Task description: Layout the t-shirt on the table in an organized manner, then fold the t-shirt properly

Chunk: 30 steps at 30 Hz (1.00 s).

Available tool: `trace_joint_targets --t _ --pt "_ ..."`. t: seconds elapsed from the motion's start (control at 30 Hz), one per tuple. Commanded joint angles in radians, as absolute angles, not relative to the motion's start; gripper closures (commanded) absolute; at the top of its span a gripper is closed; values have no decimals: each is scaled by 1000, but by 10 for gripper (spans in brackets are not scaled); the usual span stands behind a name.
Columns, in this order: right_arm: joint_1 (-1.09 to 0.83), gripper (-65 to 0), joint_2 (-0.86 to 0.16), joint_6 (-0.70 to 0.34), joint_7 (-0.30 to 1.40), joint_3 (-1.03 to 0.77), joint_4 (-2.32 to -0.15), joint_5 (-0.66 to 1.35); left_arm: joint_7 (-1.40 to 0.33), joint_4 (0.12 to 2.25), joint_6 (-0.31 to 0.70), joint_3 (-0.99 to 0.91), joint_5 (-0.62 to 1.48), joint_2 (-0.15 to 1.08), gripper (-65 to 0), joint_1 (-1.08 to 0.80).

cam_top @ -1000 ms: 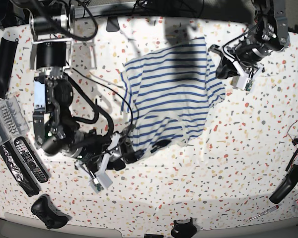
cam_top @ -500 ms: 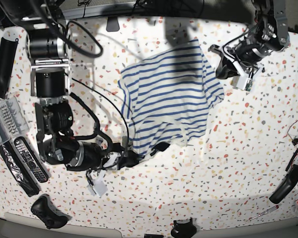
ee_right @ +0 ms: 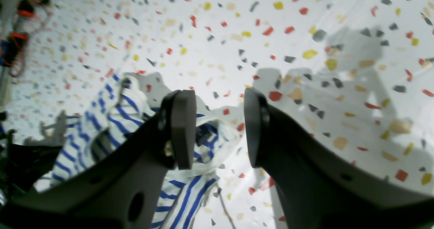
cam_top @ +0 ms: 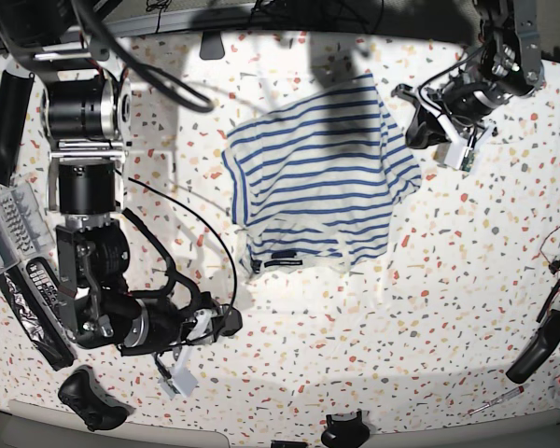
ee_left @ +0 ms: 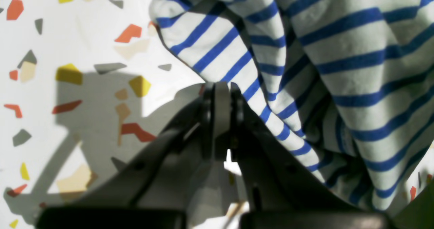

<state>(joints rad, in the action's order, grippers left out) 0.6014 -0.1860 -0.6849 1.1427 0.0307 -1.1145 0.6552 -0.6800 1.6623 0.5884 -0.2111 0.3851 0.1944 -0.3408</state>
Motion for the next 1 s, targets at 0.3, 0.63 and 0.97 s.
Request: trace_joint_targets --t 0.3,0.63,0.97 --pt "627 -110 -191 -698 1123 27 -1165 846 -604 1677 599 -214 401 200 -1 -337" --pt "331 0 -226 -698 1122 -15 -1583 701 -609 1677 599 -216 402 201 0 -345" --pt "-96 0 -260 -698 1123 -410 -1912 809 -609 1704 599 -347 501 203 0 -463"
